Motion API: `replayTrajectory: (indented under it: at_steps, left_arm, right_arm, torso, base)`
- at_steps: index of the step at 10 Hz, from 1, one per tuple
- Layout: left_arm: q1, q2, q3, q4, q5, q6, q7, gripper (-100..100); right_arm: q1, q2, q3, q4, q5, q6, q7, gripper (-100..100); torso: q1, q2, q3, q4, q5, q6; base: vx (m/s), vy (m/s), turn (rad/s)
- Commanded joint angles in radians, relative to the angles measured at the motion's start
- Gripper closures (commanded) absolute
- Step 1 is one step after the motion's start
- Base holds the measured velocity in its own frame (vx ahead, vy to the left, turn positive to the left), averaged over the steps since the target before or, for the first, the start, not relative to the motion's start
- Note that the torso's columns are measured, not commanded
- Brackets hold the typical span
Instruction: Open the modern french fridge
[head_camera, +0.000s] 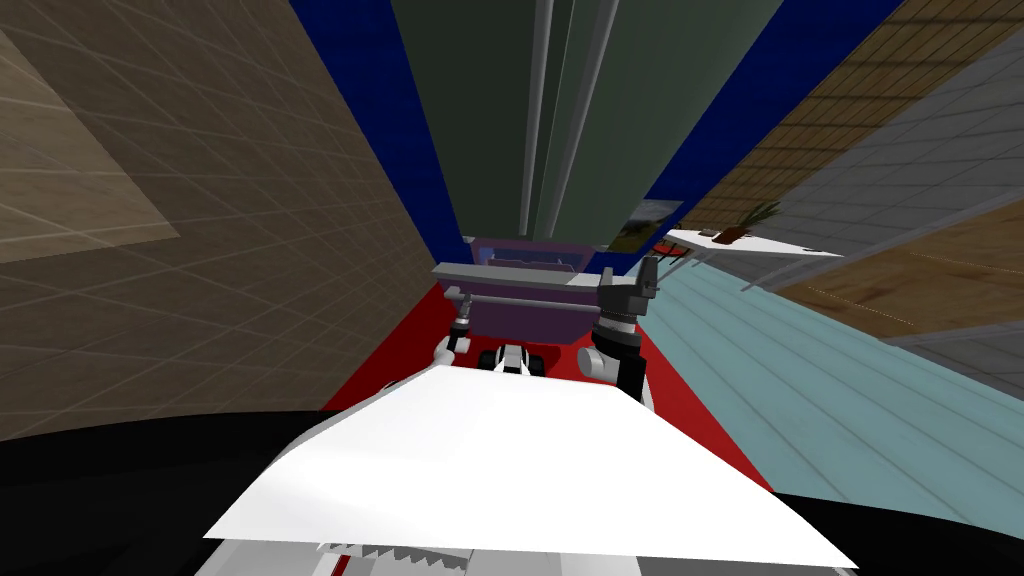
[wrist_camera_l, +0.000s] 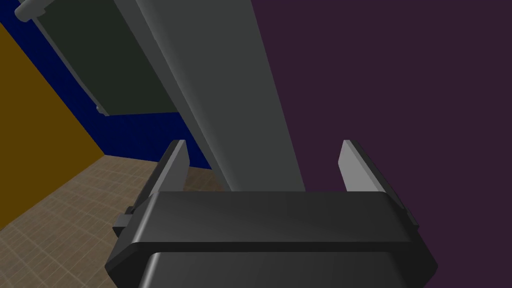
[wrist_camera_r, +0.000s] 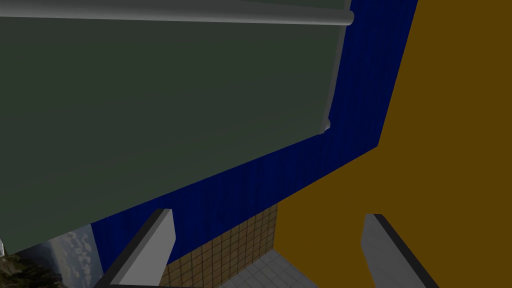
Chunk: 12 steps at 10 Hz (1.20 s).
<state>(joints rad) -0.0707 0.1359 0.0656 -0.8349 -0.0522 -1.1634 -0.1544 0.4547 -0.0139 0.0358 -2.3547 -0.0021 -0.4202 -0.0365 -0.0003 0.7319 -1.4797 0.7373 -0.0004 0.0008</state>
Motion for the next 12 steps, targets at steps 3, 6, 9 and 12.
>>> replayTrajectory:
  at_steps: [3,6,9,12]
  left_arm:
    - [-0.070,0.024,0.006,-0.051,0.005,0.117,0.022,-100]
    - [-0.081,0.027,0.005,-0.067,0.006,0.157,0.027,-100]
    - [-0.077,0.026,0.004,-0.063,0.006,0.168,0.030,0]
    - [-0.075,0.026,0.004,-0.061,0.006,0.169,0.030,0]
  right_arm:
    - [0.000,0.000,0.000,0.000,0.000,0.000,0.000,0]
    - [0.000,0.000,0.000,0.000,0.000,0.000,0.000,0]
    - [0.000,0.000,0.000,0.000,0.000,0.000,0.000,0]
    - [0.000,0.000,0.000,0.000,0.000,0.000,0.000,0]
  torso:
    - [0.000,0.006,0.004,0.001,0.000,-0.001]
    - [-0.002,0.013,0.007,0.007,-0.003,-0.002]
    - [-0.002,0.008,0.004,0.003,-0.002,-0.001]
    - [0.000,0.007,0.004,0.002,0.000,-0.001]
  base:
    - [-0.065,-0.021,0.015]
    - [-0.071,-0.009,0.007]
    - [-0.002,0.000,0.000]
    - [0.000,0.000,0.000]
